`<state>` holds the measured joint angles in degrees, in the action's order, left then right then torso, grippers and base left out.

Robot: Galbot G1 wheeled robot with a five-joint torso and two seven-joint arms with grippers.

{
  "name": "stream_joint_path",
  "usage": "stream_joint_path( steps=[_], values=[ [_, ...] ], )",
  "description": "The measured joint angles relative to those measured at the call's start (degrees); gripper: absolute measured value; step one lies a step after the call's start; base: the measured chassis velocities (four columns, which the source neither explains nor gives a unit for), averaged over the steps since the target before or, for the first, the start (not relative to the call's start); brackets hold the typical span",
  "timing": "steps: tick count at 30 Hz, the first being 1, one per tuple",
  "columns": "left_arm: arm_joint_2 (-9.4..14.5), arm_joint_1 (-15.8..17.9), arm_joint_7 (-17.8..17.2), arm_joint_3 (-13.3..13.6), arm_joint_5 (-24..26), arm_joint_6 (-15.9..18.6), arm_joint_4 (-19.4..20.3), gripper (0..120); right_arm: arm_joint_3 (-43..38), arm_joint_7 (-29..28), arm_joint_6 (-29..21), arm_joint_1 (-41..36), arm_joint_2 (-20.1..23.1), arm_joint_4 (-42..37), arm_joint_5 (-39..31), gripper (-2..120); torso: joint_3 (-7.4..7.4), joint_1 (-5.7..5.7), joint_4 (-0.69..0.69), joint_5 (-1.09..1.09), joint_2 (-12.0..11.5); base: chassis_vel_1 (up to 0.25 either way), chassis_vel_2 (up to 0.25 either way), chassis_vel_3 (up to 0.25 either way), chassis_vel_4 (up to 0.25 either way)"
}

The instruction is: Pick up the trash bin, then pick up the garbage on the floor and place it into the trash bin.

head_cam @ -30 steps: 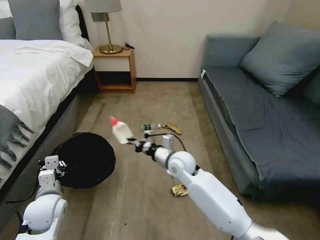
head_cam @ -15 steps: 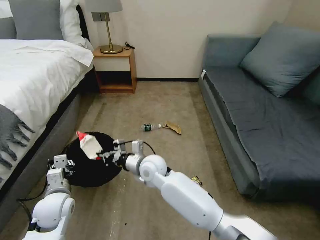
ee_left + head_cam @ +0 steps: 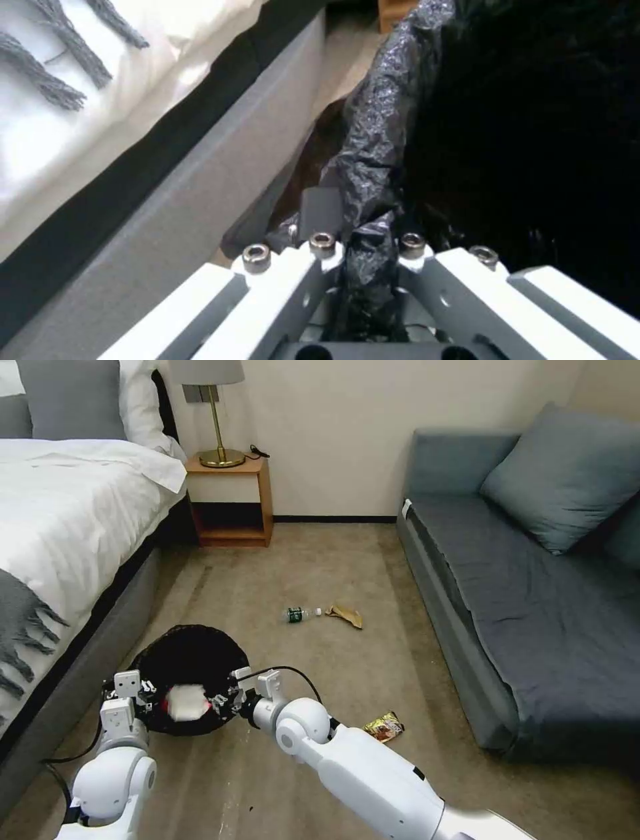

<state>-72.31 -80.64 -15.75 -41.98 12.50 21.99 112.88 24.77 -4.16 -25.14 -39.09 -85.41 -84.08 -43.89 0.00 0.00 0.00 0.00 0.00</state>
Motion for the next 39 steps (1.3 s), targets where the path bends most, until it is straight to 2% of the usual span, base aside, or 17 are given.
stream_joint_path(
  steps=[6,8,9,13,15,16,17,21,22,25,27,28,29,31,32,35,39],
  values=[
    [0.76,-0.39,1.11,-0.92,0.33,-0.03,-0.24,0,-0.61,-0.17,-0.92,-0.28,0.11,-1.24,-0.23,59,0.0,0.0,0.0,0.0,0.0,0.0,0.0,0.0,0.0],
    [0.79,-0.62,1.35,-0.98,0.23,-0.04,-0.19,0,-1.48,-0.17,-0.93,-0.44,0.03,-2.01,2.02,67,0.0,0.0,0.01,0.0,0.0,0.0,0.0,0.0,0.0],
    [0.79,-0.62,1.35,-0.98,0.23,-0.04,-0.19,0,-1.48,-0.17,-0.93,-0.44,0.03,-2.01,2.02,67,0.0,0.0,0.01,0.0,0.0,0.0,0.0,0.0,0.0],
    [0.91,-0.71,1.44,-1.1,0.01,-0.59,-0.1,0,-3.85,-0.49,-1.71,0.02,1.02,-3.55,6.84,86,0.0,0.0,0.0,0.0,0.0,0.0,0.0,0.0,0.0],
    [0.97,-0.71,1.46,-1.13,-0.02,-0.66,-0.13,0,-4.07,-0.49,-1.87,0.17,1.3,-3.66,7.48,89,0.0,0.0,0.0,0.01,0.0,0.0,0.0,0.0,0.0],
    [1.18,-0.77,1.48,-1.32,-0.12,-0.93,-0.28,0,-4.92,0.05,-2.28,1.01,3.1,-3.91,11.61,95,0.0,0.0,0.0,0.01,0.0,0.0,0.0,0.0,0.0],
    [1.18,-0.77,1.48,-1.32,-0.12,-0.93,-0.28,0,-4.92,0.05,-2.28,1.01,3.1,-3.91,11.61,95,0.0,0.0,0.0,0.01,0.0,0.0,0.0,0.0,0.0],
    [1.55,-0.85,1.51,-1.7,-0.55,-1.96,-1.11,0,-5.74,0.98,-3.59,2.45,9.13,-4.29,18.73,100,0.0,0.0,0.0,0.02,0.01,0.0,0.0,0.0,0.0],
    [1.55,-0.85,1.51,-1.7,-0.55,-1.96,-1.11,0,-5.74,0.98,-3.59,2.45,9.13,-4.29,18.73,100,0.0,0.0,0.0,0.02,0.01,0.0,0.0,0.0,0.0],
    [1.64,-0.97,1.44,-1.75,-0.7,-2.39,-1.45,0,-6.19,1.45,-3.26,2.18,12.28,-3.78,24.39,100,0.0,0.0,0.01,0.02,0.01,0.0,0.0,0.0,0.0],
    [1.78,-1.0,1.44,-1.79,-0.51,-2.94,-1.7,0,-6.76,2.16,-1.3,1.22,16.55,-3.19,32.37,100,0.01,0.0,0.01,0.02,0.01,0.0,0.0,0.0,0.0],
    [1.92,-1.0,1.54,-1.76,-0.03,-3.22,-1.79,0,-7.32,3.64,1.73,0.59,19.59,-2.44,39.26,100,0.0,0.0,-0.01,0.03,0.01,0.0,0.0,0.0,0.0],
    [1.92,-1.0,1.54,-1.76,-0.03,-3.22,-1.79,0,-7.32,3.64,1.73,0.59,19.59,-2.44,39.26,100,0.0,0.0,-0.01,0.03,0.01,0.0,0.0,0.0,0.0],
    [1.9,-0.92,1.77,-1.46,0.02,-3.39,-1.91,0,-8.29,5.51,5.63,-0.74,23.74,-1.45,49.57,100,0.0,0.0,-0.02,0.0,0.01,0.0,0.0,0.0,0.0],
    [1.9,-0.92,1.77,-1.46,0.02,-3.39,-1.91,0,-8.29,5.51,5.63,-0.74,23.74,-1.45,49.57,100,0.0,0.0,-0.02,0.0,0.01,0.0,0.0,0.0,0.0],
    [1.66,-0.87,1.91,-1.07,-0.31,-3.41,-1.86,0,-9.97,7.1,9.05,-6.52,29.36,-2.1,58.68,100,0.0,0.0,-0.02,0.02,0.01,0.0,0.0,0.0,0.0],
    [1.59,-0.95,2.02,-1.0,-0.63,-3.54,-1.91,0,-11.23,8.55,11.39,-11.14,31.62,-3.03,62.55,100,0.0,0.0,-0.01,0.04,0.01,0.0,0.0,0.0,0.0]
  ],
)
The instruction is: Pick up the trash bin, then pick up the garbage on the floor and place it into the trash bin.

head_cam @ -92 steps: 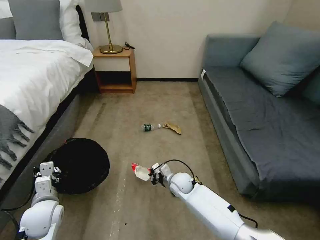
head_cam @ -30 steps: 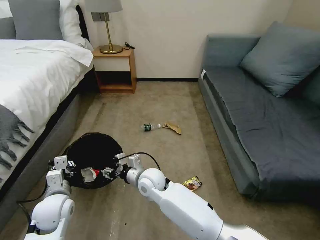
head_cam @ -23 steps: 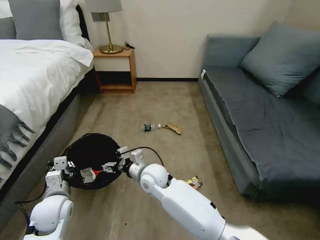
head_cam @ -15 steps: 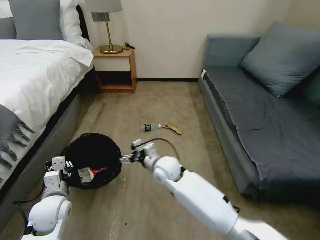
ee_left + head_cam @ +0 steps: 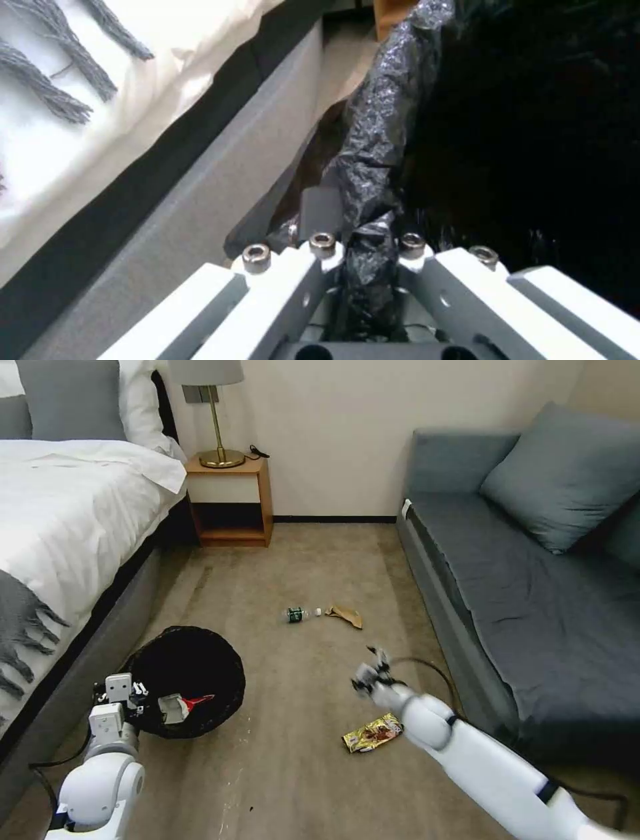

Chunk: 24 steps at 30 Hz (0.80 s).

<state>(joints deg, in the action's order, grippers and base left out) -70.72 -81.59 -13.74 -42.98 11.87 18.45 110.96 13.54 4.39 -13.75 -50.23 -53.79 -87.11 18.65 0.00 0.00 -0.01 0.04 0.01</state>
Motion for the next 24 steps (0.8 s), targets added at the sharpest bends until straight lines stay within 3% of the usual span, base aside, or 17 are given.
stream_joint_path(
  steps=[5,12,24],
  values=[
    [-0.45,-0.26,0.08,0.3,-0.8,-0.36,-0.28,0,-1.14,1.42,1.95,-5.26,2.12,-1.37,2.96,100,0.0,0.0,0.01,-0.03,0.0,0.0,0.0,0.0,0.0],
    [-0.86,-0.61,0.14,0.54,-1.27,-0.41,0.18,0,-0.9,3.68,2.5,-6.76,3.07,-1.93,3.94,100,0.0,0.0,0.02,-0.03,0.0,0.0,0.0,0.0,0.0],
    [-0.91,-2.73,0.86,-0.27,-1.77,-0.88,2.54,0,-0.8,8.13,7.13,-4.59,1.62,6.74,7.43,100,0.0,0.0,0.02,-0.03,0.0,0.0,0.0,0.0,0.0]
  ],
)
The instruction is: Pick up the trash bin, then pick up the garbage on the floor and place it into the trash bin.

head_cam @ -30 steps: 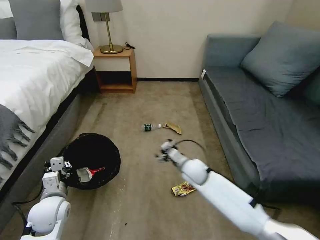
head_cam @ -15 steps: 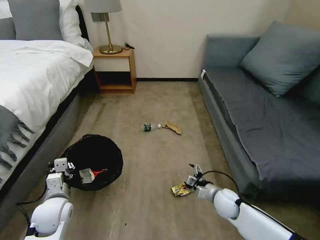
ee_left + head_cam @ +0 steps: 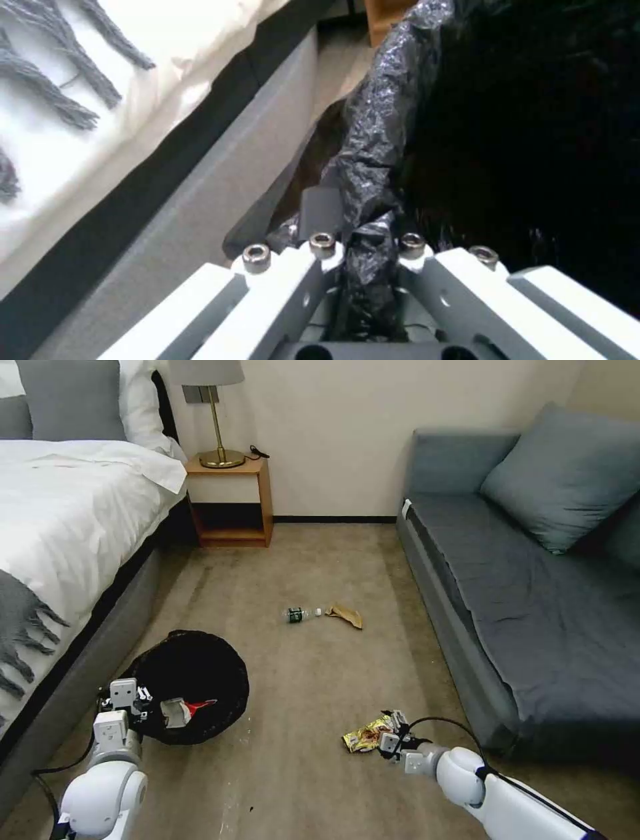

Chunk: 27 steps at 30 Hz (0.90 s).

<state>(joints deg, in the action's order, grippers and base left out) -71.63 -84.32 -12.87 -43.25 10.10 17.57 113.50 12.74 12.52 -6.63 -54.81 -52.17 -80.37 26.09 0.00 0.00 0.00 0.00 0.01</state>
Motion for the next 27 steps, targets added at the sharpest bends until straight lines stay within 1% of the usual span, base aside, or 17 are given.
stream_joint_path(
  steps=[5,18,21,27],
  values=[
    [-0.22,-0.85,0.08,-0.16,-0.01,-0.24,0.49,0,-0.44,-0.09,0.59,-0.06,-1.11,1.9,0.83,100,0.0,0.0,0.0,0.0,0.0,0.0,0.0,0.0,0.0],
    [-0.83,-1.65,0.18,-0.1,-0.27,-1.25,0.59,0,-1.66,-1.3,1.69,0.16,-3.38,5.94,1.12,100,0.0,0.0,-0.01,-0.01,-0.01,0.0,0.0,0.0,0.0],
    [-0.91,-2.16,0.26,-0.32,-0.42,-1.59,0.64,0,-1.58,-1.51,2.16,1.15,-4.12,8.0,1.24,100,0.0,0.0,0.0,-0.01,-0.01,0.0,0.0,0.0,0.0],
    [-0.74,-2.42,0.28,-0.73,-0.33,-1.64,0.86,0,-0.22,-1.51,2.28,2.63,-4.72,9.59,1.47,100,0.0,0.0,0.0,-0.01,-0.01,0.0,0.0,0.0,0.0]
  ],
)
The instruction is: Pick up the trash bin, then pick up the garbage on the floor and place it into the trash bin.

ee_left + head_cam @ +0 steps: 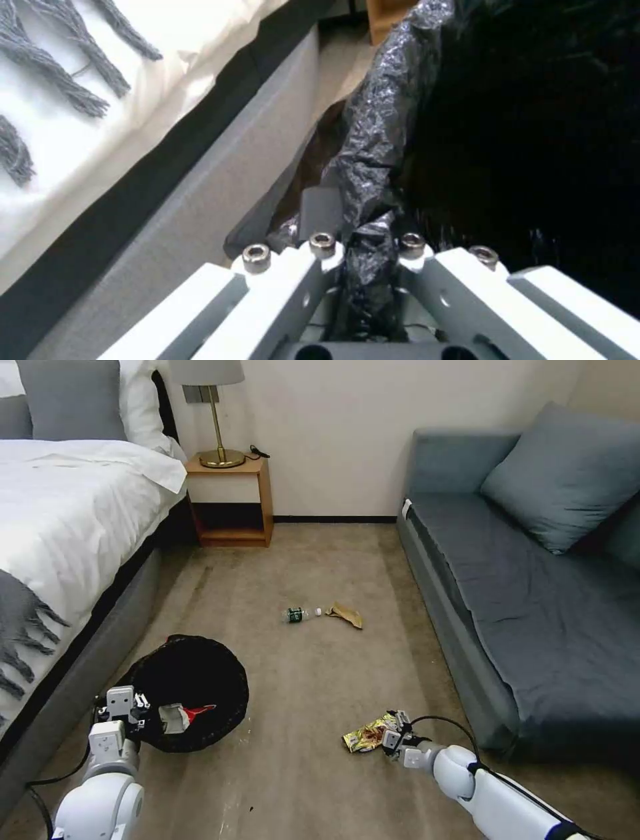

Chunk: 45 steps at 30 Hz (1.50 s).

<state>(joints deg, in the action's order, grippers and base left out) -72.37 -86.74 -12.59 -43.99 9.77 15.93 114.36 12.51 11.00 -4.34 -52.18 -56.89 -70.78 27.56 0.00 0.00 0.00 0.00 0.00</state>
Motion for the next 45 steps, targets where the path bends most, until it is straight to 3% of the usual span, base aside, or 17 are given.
stream_joint_path(
  steps=[22,32,36,42,45],
  values=[
    [-0.35,0.1,0.01,-0.22,0.27,-0.33,-0.65,0,1.0,0.01,1.62,2.9,-3.41,5.81,0.91,100,0.0,0.0,-0.01,-0.02,0.0,0.0,0.0,0.0,0.0],
    [-0.33,0.31,0.01,-0.43,0.42,-0.48,-1.24,0,1.06,0.34,4.12,4.43,-5.83,9.78,2.08,69,-0.01,0.0,-0.02,-0.04,0.01,0.0,0.0,0.0,0.0],
    [-0.41,0.56,0.01,-0.43,0.46,-0.5,-1.44,0,1.0,0.52,5.01,4.99,-6.7,11.15,2.17,50,0.0,0.0,0.0,0.0,0.01,0.0,0.0,0.0,0.0],
    [-0.44,0.76,0.01,-0.42,0.46,-0.5,-1.63,0,0.9,0.72,5.33,4.57,-6.95,11.2,2.03,33,0.0,0.0,0.0,0.02,0.0,0.0,0.0,0.0,0.0],
    [-0.43,0.98,0.01,-0.28,0.46,-0.5,-1.83,0,0.9,1.05,5.35,4.03,-7.28,10.82,1.88,18,0.0,0.0,0.01,0.01,0.0,0.0,0.0,0.0,0.0]
  ],
)
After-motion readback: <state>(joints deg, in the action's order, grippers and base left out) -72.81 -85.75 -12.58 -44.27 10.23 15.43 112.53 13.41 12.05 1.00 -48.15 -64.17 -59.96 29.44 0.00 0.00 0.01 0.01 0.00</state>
